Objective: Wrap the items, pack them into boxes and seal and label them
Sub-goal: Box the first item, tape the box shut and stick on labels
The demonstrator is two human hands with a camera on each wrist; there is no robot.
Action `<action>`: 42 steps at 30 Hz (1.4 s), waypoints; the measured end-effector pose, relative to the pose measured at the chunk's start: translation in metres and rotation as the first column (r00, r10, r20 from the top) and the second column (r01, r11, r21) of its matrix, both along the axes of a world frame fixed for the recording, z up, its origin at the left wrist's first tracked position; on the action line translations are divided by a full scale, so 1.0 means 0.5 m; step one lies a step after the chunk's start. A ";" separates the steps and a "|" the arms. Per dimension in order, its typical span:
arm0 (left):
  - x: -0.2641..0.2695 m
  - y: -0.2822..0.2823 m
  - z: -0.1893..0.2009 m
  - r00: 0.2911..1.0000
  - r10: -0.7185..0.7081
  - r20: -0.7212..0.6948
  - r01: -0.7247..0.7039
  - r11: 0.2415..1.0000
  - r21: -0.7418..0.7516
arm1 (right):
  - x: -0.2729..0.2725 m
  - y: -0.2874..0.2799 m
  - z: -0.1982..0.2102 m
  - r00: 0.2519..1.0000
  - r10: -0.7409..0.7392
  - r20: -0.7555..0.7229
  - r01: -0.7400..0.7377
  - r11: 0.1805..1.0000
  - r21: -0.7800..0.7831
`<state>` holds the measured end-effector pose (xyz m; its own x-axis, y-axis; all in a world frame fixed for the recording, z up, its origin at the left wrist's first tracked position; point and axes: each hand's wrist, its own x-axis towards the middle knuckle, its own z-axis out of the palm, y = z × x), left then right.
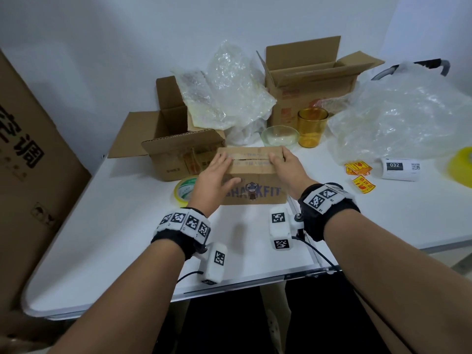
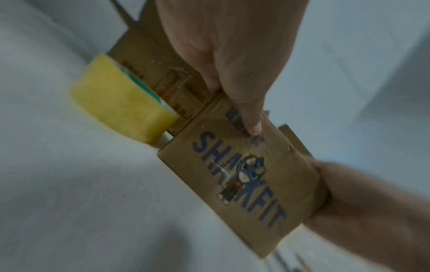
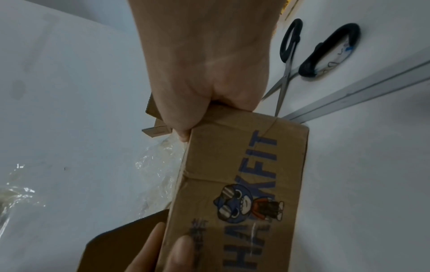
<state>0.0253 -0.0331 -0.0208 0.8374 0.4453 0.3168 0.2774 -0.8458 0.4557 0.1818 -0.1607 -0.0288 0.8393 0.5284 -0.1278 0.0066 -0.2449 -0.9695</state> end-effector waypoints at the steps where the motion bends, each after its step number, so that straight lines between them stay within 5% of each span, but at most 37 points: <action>1: -0.008 0.002 -0.003 0.997 0.005 0.072 0.005 0.991 -0.136 | -0.004 -0.001 0.005 1.000 -0.007 0.022 0.008 1.000 -0.015; 4: -0.021 0.007 -0.023 0.986 0.089 0.144 -0.004 0.862 -0.506 | -0.009 -0.003 0.008 0.995 -0.046 0.089 0.048 0.999 -0.015; 8: -0.019 0.023 -0.039 0.984 0.114 0.136 -0.001 0.767 -0.642 | 0.002 -0.004 0.006 0.997 0.020 -0.079 -0.017 0.999 0.040; 12: -0.012 0.017 -0.038 0.994 0.108 -0.005 -0.100 0.893 -0.438 | 0.007 -0.005 0.010 0.987 0.040 -0.157 -0.029 0.997 0.072; 18: -0.010 0.015 -0.033 0.976 0.161 -0.144 -0.200 0.928 -0.315 | 0.002 0.006 -0.006 0.999 -0.014 -0.032 0.015 1.000 0.019; 20: -0.015 -0.004 -0.026 0.979 0.194 -0.066 -0.205 0.947 -0.248 | 0.003 0.006 -0.011 0.999 -0.035 -0.023 0.035 0.999 0.023; 23: -0.004 -0.039 0.000 0.992 0.082 0.098 -0.092 0.990 0.108 | 0.003 0.003 -0.011 0.998 -0.059 -0.001 0.059 0.998 0.021; 26: 0.037 -0.046 0.021 0.984 -0.131 -0.122 0.165 0.928 0.335 | 0.009 -0.007 -0.020 0.990 -0.142 -0.001 0.142 0.989 0.035; 29: 0.069 -0.039 0.017 0.952 -0.144 -0.271 0.236 0.907 0.349 | 0.030 -0.042 -0.037 0.959 -0.277 0.055 0.274 0.960 0.064; 34: 0.101 -0.075 0.021 0.971 -0.143 -0.190 0.205 0.911 0.359 | 0.100 -0.161 -0.051 0.856 -0.507 0.099 0.499 0.861 0.098; 38: 0.150 -0.140 0.029 0.920 -0.379 -0.099 0.389 0.852 0.350 | 0.164 -0.260 -0.074 0.792 -0.573 0.209 0.605 0.782 -0.150; 42: 0.207 -0.180 0.024 0.851 -0.501 -0.157 0.525 0.804 0.279 | 0.193 -0.329 -0.096 0.817 -0.521 0.248 0.577 0.727 -0.372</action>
